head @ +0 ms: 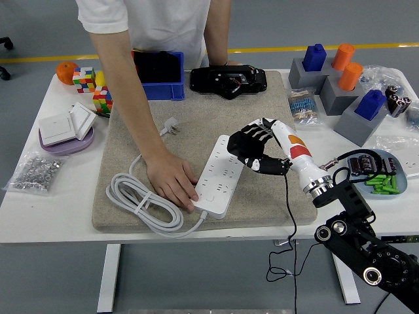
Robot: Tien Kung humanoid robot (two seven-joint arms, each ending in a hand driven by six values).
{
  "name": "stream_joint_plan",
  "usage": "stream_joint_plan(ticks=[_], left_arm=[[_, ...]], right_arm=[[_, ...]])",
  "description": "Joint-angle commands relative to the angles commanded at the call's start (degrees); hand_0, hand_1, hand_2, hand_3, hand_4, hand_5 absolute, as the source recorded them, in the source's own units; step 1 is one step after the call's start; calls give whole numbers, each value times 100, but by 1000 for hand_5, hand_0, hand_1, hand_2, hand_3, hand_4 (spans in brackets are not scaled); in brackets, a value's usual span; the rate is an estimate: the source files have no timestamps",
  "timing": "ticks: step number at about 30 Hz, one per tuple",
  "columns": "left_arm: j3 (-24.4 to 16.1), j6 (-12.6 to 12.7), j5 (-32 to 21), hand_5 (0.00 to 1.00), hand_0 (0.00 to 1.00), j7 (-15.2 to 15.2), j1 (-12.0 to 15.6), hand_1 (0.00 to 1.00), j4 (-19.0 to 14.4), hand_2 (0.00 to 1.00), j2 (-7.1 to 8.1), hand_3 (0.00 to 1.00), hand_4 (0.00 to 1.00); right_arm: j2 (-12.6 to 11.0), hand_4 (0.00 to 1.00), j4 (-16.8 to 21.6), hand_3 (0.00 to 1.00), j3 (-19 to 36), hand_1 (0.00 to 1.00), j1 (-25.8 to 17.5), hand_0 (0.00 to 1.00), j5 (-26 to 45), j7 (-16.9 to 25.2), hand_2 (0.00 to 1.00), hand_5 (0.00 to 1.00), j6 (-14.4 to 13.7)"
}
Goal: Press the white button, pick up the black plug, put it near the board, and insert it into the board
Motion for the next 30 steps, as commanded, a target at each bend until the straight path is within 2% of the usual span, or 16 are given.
stream_joint_plan(ticks=[8, 18, 30], left_arm=[[10, -1, 2, 270, 707, 8, 5, 665, 0, 585, 3, 676, 662], [16, -4, 2, 271, 706, 6, 12, 665, 0, 585, -9, 677, 662], [-38, 1, 34, 271, 707, 11, 28, 664, 0, 584, -29, 677, 662]], right_arm=[[147, 715, -445, 553, -406, 337, 219, 423, 194, 129, 394, 2, -59], [255, 718, -956, 553, -501, 338, 298, 414, 242, 175, 395, 2, -43], [266, 724, -1128, 552, -537, 334, 242, 411, 261, 168, 393, 2, -1]])
